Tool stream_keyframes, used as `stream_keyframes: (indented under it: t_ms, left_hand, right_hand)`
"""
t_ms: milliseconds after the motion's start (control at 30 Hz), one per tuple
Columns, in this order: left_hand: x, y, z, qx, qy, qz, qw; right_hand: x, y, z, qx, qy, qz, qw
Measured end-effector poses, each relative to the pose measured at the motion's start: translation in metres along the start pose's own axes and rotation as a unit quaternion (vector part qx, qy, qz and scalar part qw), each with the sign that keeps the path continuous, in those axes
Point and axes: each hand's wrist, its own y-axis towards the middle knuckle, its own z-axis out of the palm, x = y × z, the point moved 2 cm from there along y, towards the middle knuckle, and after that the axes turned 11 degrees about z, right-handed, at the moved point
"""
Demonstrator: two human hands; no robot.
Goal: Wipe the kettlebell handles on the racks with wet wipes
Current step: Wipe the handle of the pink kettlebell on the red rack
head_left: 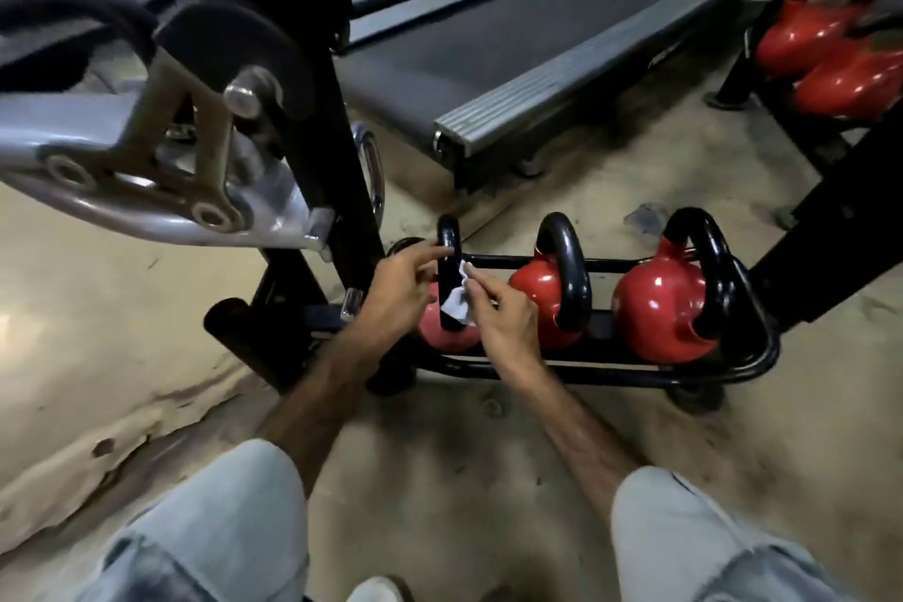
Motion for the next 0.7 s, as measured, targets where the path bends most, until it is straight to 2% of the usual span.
stream_keyframes:
  t_ms: [67, 167, 233, 333, 533, 700]
  left_hand:
    - [0.004, 0.001, 0.006, 0.033, -0.004, 0.008, 0.999]
    - [0.005, 0.004, 0.007, 0.021, -0.023, 0.017, 0.999]
    - [0.005, 0.005, 0.007, 0.014, 0.005, 0.014, 1.000]
    - [0.009, 0.016, 0.008, 0.011, 0.021, 0.022, 0.999]
    - [0.012, 0.024, 0.006, 0.009, 0.031, 0.020, 0.999]
    - [0.014, 0.023, 0.007, 0.021, -0.005, -0.009, 1.000]
  right_hand:
    - [-0.008, 0.003, 0.004, -0.023, 0.035, 0.000, 0.999]
    - [-0.018, -0.013, 0.006, -0.027, 0.036, 0.047, 0.998]
    - [-0.027, -0.031, 0.007, -0.013, 0.018, 0.070, 0.997]
    - [-0.032, -0.037, 0.010, -0.027, 0.028, 0.048, 0.998]
    - [-0.008, -0.005, 0.013, -0.053, 0.120, 0.023, 0.991]
    - [-0.051, -0.036, 0.026, -0.087, 0.125, 0.082, 0.985]
